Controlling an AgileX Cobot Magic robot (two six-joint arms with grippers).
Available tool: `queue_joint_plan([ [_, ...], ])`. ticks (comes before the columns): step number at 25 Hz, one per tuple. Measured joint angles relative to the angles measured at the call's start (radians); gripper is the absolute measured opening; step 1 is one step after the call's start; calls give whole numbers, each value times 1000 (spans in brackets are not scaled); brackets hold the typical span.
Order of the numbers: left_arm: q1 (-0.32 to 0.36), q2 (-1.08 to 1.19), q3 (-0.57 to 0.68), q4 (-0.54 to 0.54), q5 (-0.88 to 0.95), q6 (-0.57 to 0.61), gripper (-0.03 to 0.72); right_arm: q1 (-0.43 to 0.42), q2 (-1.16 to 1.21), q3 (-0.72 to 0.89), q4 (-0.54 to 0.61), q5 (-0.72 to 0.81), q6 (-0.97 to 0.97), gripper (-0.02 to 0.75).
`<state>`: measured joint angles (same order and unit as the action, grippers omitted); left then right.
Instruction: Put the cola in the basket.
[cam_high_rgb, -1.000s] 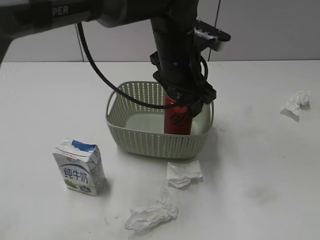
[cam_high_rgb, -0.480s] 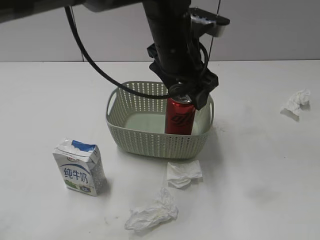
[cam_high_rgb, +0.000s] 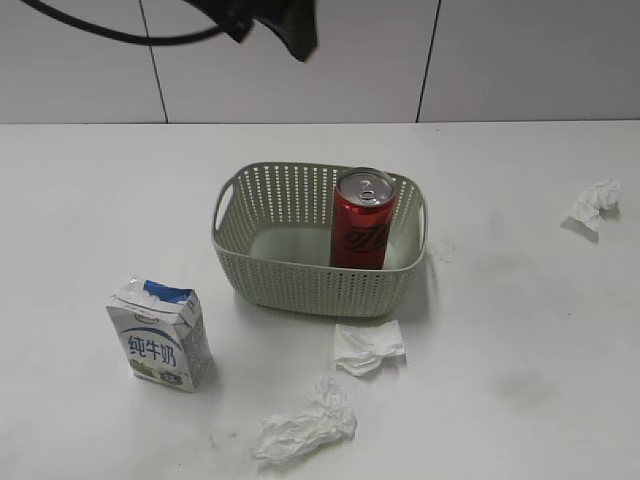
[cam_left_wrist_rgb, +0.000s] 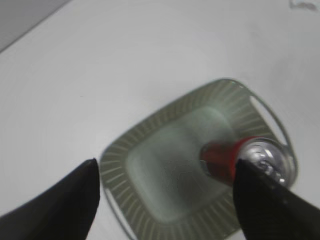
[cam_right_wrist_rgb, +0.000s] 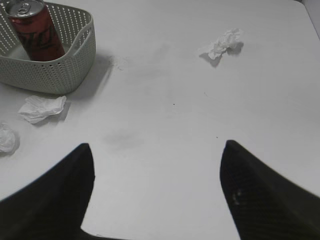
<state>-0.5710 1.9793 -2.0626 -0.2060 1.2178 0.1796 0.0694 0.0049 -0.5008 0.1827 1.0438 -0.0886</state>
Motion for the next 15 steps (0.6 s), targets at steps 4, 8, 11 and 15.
queue_joint_plan([
  [4, 166, -30, 0, 2, 0, -31, 620, 0, 0, 0, 0, 0, 0, 589],
  [8, 349, -31, 0, 21, 1, -43, 606, 0, 0, 0, 0, 0, 0, 589],
  [11, 472, -31, 0, 30, 1, -54, 598, 0, 0, 0, 0, 0, 0, 589],
  [15, 597, -32, 0, -3, 1, -58, 592, 0, 0, 0, 0, 0, 0, 589],
])
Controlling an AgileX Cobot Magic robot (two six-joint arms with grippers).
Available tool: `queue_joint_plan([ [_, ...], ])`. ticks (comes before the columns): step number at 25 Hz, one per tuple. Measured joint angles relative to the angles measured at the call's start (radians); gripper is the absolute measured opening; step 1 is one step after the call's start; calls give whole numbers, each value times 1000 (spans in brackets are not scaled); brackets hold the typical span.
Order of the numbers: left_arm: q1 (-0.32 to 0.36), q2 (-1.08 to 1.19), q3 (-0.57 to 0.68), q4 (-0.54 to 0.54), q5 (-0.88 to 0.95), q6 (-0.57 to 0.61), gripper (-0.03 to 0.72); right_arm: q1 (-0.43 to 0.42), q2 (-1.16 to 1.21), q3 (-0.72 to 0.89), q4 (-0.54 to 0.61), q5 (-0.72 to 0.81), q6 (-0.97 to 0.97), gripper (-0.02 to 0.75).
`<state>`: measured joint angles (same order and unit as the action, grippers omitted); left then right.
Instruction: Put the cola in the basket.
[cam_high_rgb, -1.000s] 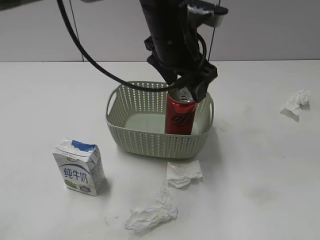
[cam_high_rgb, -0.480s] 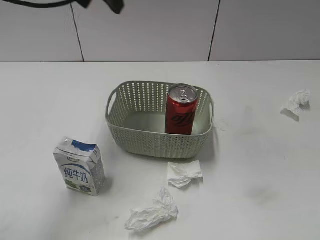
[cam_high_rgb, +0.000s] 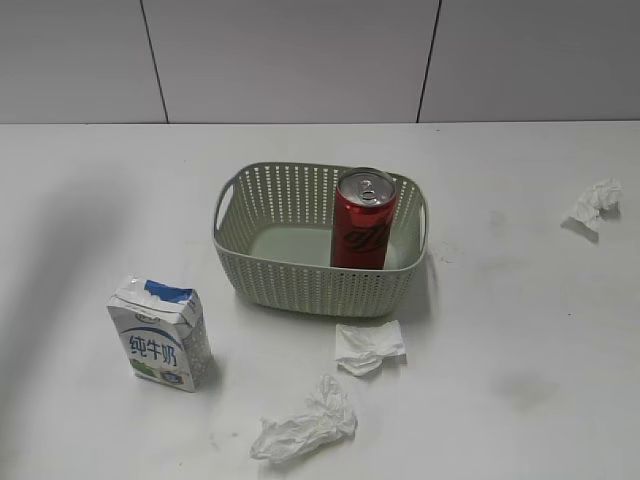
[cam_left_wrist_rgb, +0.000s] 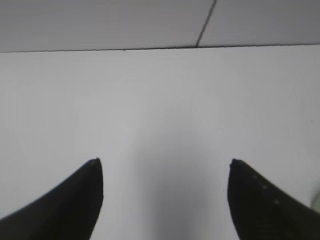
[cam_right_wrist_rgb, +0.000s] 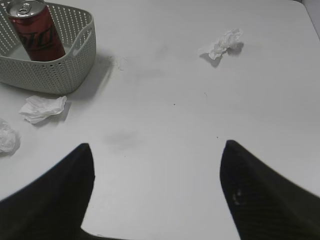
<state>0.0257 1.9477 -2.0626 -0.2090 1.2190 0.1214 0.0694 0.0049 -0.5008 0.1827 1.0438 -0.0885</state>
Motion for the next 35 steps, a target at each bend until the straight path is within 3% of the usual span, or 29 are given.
queue_joint_plan([
  [4, 33, -27, 44, -20, -1, -2, 592, 0, 0, 0, 0, 0, 0, 589],
  [8, 33, -103, 168, -3, -2, -2, 590, 0, 0, 0, 0, 0, 0, 589],
  [16, 36, -473, 617, 125, -3, -2, 589, 0, 0, 0, 0, 0, 0, 589],
  [22, 58, -851, 1002, 146, -37, -2, 589, 0, 0, 0, 0, 0, 0, 589],
  [29, 59, -1205, 1300, 144, -65, -2, 589, 0, 0, 0, 0, 0, 0, 589],
  [35, 59, -1436, 1480, 140, -95, -2, 589, 0, 0, 0, 0, 0, 0, 589],
])
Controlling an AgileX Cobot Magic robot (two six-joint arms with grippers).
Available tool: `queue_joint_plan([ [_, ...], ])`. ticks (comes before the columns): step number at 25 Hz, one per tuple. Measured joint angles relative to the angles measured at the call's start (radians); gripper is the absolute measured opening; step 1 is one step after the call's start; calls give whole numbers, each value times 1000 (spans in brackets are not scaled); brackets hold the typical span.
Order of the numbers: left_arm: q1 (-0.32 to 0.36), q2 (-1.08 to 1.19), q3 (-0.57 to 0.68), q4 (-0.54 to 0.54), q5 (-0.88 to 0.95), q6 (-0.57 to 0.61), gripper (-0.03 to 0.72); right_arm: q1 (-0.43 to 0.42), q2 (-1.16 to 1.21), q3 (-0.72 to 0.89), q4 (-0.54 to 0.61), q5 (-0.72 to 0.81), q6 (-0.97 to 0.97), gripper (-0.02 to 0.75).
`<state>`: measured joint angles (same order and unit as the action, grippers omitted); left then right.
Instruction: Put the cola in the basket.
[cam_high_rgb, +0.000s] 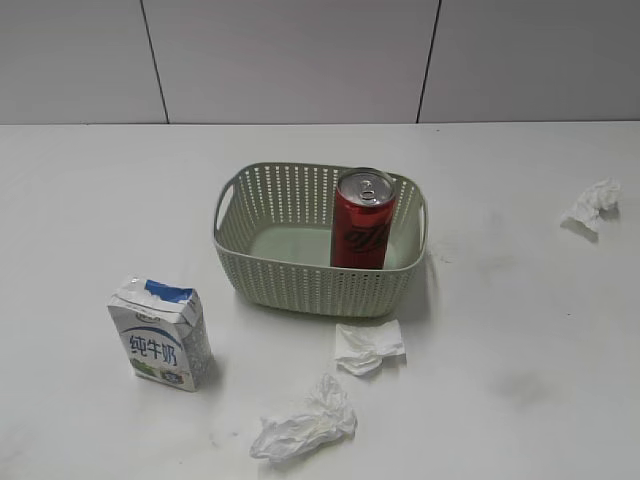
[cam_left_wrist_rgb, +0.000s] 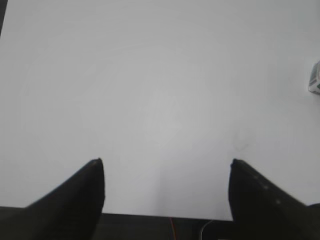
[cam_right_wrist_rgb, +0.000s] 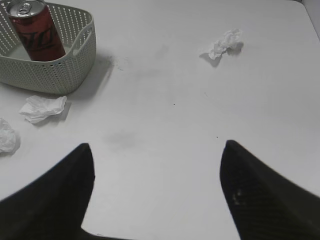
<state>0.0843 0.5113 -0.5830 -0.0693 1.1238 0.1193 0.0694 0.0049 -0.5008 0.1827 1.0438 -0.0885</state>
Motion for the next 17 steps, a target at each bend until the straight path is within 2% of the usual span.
queue_joint_plan([
  [4, 0, -139, 67, -4, -73, 0, 589, 0, 0, 0, 0, 0, 0, 589],
  [17, 0, -503, 72, -5, -91, 0, 589, 0, 0, 0, 1, 0, 0, 589],
])
